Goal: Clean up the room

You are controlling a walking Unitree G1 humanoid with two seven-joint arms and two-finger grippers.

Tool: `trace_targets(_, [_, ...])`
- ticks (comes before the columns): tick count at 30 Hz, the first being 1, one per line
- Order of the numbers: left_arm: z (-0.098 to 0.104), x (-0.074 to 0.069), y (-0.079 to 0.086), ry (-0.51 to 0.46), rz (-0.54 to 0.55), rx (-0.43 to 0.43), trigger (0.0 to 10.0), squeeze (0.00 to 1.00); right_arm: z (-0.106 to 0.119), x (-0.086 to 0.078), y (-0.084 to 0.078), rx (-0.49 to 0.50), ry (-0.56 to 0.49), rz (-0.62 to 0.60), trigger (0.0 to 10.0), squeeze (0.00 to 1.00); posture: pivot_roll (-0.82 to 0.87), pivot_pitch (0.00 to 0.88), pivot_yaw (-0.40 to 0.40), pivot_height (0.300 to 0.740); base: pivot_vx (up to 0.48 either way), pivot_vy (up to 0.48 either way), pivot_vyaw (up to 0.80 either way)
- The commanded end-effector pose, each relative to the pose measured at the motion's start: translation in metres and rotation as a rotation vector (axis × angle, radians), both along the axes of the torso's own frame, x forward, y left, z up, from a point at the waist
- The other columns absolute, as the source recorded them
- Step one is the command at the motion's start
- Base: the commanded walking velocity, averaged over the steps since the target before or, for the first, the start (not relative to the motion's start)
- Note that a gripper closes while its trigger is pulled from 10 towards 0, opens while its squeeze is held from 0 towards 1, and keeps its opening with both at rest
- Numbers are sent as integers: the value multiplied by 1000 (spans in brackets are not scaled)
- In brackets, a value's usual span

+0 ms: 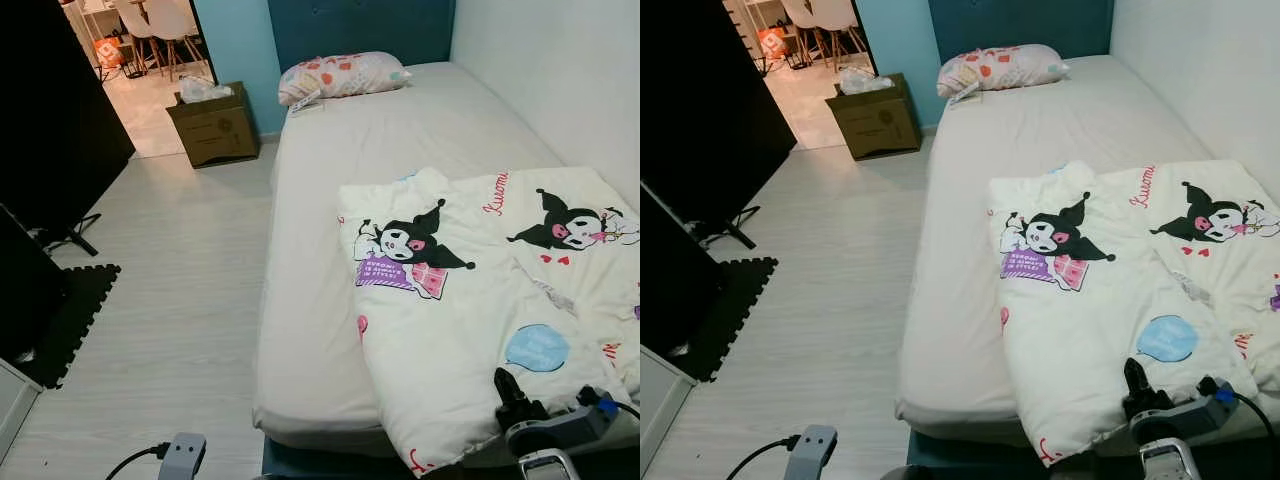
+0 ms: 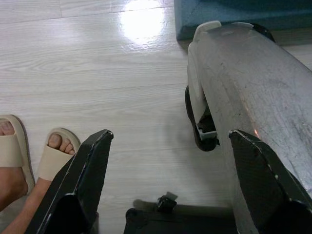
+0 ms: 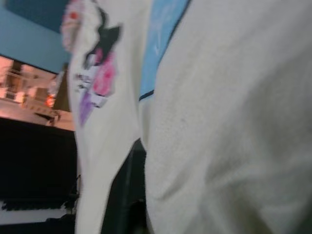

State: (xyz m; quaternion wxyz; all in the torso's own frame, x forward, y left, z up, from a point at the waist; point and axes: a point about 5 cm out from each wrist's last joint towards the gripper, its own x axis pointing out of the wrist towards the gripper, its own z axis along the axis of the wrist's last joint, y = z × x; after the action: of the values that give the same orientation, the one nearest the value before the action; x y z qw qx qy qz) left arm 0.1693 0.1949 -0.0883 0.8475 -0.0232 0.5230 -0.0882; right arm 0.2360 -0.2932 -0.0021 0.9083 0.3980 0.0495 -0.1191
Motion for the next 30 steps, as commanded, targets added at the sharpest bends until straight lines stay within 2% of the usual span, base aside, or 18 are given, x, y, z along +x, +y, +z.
trace_targets(1, [-2, -6, 3, 26, -1, 10, 10000, 0, -2, 2, 10, 6, -9, 41, 0, 0, -61, 60, 140, 606, 0, 0, 0])
trace_targets(3, [-2, -6, 3, 27, -4, 9, 10000, 0, 3, 10, 27, -38, -71, 203, 0, 0, -62, 63, 140, 606, 0, 0, 0])
trace_targets(4, [-2, -6, 3, 27, -4, 9, 10000, 0, 3, 10, 27, -38, -71, 203, 0, 0, -62, 63, 140, 606, 0, 0, 0])
trace_targets(5, [-2, -6, 2, 28, -6, 8, 10000, 0, 4, 15, 55, -88, -106, 412, 0, 0, -64, 67, 139, 606, 0, 0, 0])
trace_targets(6, [-2, -6, 2, 29, -9, 7, 10000, 0, 2, 14, 101, -143, -135, 718, 0, 0, -65, 69, 141, 606, 0, 0, 0])
trace_targets(7, [-2, -6, 2, 29, -9, 7, 10000, 0, 2, 14, 101, -143, -135, 718, 0, 0, -65, 69, 141, 606, 0, 0, 0])
trace_targets(8, [-2, -6, 2, 29, -11, 7, 10000, 0, 0, 12, 117, -157, -139, 817, 0, 0, -64, 70, 141, 606, 0, 0, 0])
trace_targets(10, [-2, -6, 2, 29, -11, 7, 10000, 0, 0, 12, 117, -157, -139, 817, 0, 0, -64, 70, 141, 606, 0, 0, 0])
trace_targets(12, [-2, -6, 2, 28, -12, 7, 10000, 0, -11, 0, 158, -237, -91, 1067, 0, 0, -56, 71, 139, 606, 0, 0, 0])
trace_targets(14, [-2, -5, 2, 28, -12, 7, 10000, 0, -15, -5, 171, -264, -76, 1150, 0, 0, -56, 71, 139, 606, 0, 0, 0])
trace_targets(15, [-2, -5, 2, 27, -11, 8, 10000, 0, -21, -11, 184, -333, -37, 1238, 0, 0, -50, 71, 139, 606, 0, 0, 0])
trace_targets(16, [-2, -5, 3, 27, -10, 9, 10000, 0, -28, -14, 194, -432, 23, 1297, 2588, 0, -47, 70, 138, 606, 0, 0, 0])
trace_targets(18, [-2, -5, 3, 26, -10, 10, 10000, 0, -32, -16, 199, -503, 58, 1327, 2588, 0, -47, 70, 138, 606, 0, 0, 0])
trace_targets(19, [-2, -6, 4, 27, -9, 11, 10000, 0, -39, -17, 201, -641, 128, 1363, 10000, 0, -44, 70, 136, 606, 0, 0, 0])
trace_targets(21, [-2, -7, 4, 29, -8, 12, 10000, 0, -45, -13, 194, -898, 239, 1335, 10000, 0, -45, 68, 132, 606, 0, 0, 0])
trace_targets(26, [-3, -8, 3, 33, -8, 12, 10000, 0, -42, -5, 191, -913, 256, 1238, 10000, 0, -42, 64, 124, 606, 0, 0, 0])
trace_targets(27, [-3, -9, 3, 33, -7, 10, 10000, 0, -39, -2, 191, -870, 240, 1198, 10000, 1000, -40, 63, 121, 606, 0, 0, 0])
trace_targets(30, [-3, -9, 2, 34, -7, 8, 10000, 0, -37, 0, 193, -829, 222, 1169, 10000, 1000, -40, 62, 120, 606, 0, 0, 0])
